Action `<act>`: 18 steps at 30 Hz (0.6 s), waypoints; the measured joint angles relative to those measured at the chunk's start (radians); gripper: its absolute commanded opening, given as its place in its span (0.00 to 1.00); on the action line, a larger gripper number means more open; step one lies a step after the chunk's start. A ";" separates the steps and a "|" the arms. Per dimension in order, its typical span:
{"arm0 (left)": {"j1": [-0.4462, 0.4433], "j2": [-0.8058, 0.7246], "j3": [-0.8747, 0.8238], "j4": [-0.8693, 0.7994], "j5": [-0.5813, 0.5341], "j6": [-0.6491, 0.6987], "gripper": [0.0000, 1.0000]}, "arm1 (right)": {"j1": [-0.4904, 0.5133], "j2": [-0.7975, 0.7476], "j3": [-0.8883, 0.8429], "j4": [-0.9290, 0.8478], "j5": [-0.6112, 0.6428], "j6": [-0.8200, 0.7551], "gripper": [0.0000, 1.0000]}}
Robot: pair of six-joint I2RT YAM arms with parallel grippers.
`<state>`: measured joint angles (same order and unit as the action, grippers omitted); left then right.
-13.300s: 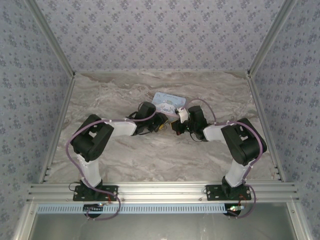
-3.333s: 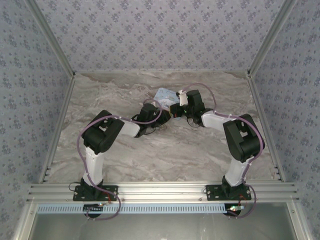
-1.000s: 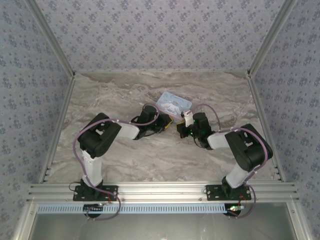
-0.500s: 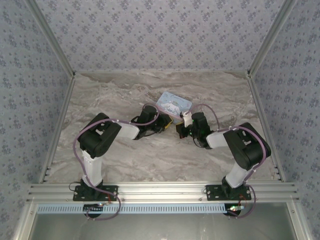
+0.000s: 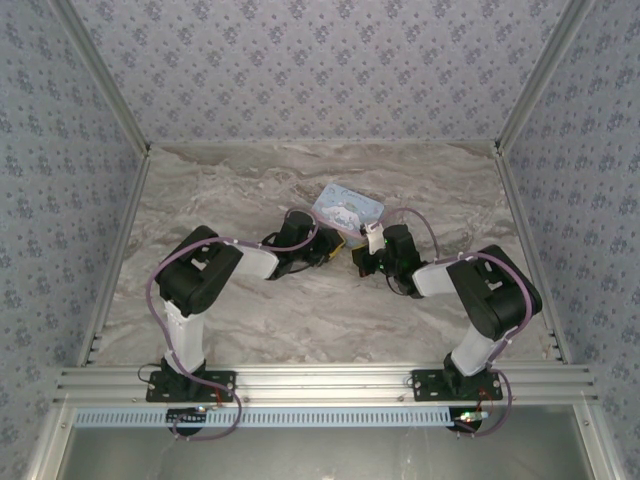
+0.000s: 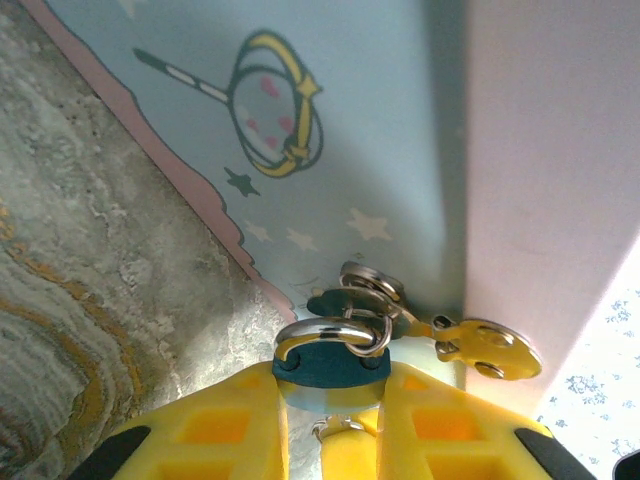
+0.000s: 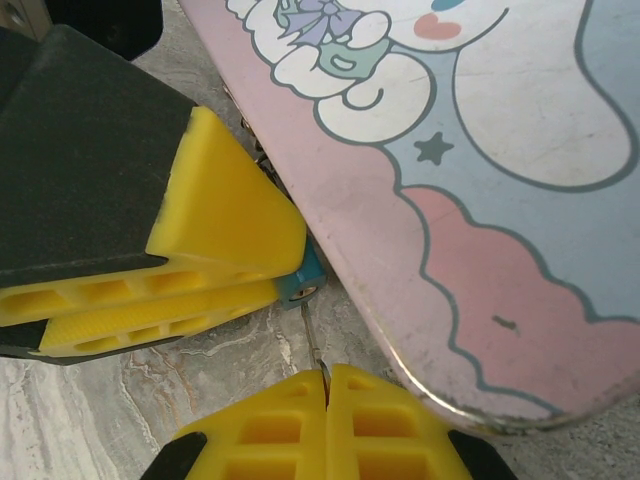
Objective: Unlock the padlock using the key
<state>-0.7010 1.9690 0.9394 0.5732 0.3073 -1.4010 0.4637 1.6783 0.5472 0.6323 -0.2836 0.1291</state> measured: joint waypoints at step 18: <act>0.000 0.000 -0.004 0.006 0.000 -0.007 0.23 | -0.001 0.000 0.000 0.002 -0.001 -0.003 0.00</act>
<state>-0.7006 1.9690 0.9356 0.5797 0.3069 -1.4082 0.4629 1.6783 0.5472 0.6338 -0.2844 0.1257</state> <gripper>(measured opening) 0.230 0.064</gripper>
